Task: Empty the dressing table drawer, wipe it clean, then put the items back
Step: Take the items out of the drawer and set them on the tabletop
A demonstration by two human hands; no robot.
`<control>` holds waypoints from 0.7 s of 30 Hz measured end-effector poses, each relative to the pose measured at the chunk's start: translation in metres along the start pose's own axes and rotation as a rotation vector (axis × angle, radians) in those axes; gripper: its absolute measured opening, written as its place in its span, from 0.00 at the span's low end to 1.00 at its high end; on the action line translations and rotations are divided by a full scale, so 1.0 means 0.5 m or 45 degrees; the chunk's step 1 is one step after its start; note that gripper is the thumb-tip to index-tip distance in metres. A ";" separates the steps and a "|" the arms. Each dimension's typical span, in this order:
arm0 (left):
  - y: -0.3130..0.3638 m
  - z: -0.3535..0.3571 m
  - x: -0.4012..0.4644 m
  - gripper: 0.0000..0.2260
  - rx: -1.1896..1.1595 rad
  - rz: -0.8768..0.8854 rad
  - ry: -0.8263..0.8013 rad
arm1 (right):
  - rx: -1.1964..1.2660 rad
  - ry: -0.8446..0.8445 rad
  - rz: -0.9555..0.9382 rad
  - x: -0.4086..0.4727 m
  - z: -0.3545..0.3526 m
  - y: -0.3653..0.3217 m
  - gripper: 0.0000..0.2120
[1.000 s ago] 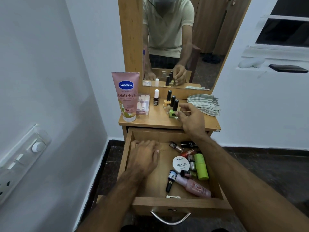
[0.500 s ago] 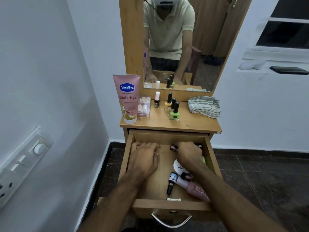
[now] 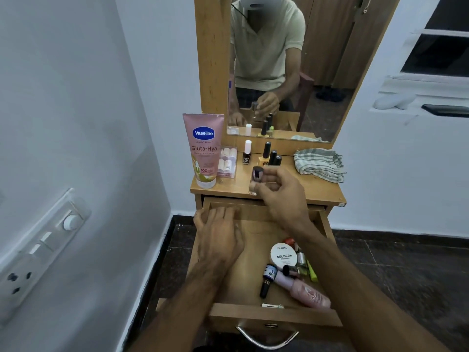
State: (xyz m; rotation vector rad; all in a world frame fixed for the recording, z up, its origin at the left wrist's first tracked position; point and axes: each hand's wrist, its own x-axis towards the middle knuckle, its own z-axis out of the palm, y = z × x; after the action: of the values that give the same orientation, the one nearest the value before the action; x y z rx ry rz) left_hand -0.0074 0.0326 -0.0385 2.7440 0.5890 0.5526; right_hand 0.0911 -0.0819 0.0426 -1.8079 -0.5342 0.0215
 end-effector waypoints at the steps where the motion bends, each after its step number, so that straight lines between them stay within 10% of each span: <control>1: 0.000 -0.001 0.000 0.17 -0.006 -0.007 0.001 | -0.074 0.036 -0.005 0.013 0.009 -0.006 0.16; 21: 0.002 -0.004 -0.001 0.17 0.000 0.025 -0.040 | -0.621 0.215 0.188 0.095 0.097 0.004 0.24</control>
State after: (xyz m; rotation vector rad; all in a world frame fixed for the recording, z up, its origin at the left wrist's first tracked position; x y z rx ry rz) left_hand -0.0082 0.0318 -0.0365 2.7558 0.5557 0.5131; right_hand 0.1204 -0.0210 0.0381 -2.2971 -0.2979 -0.1726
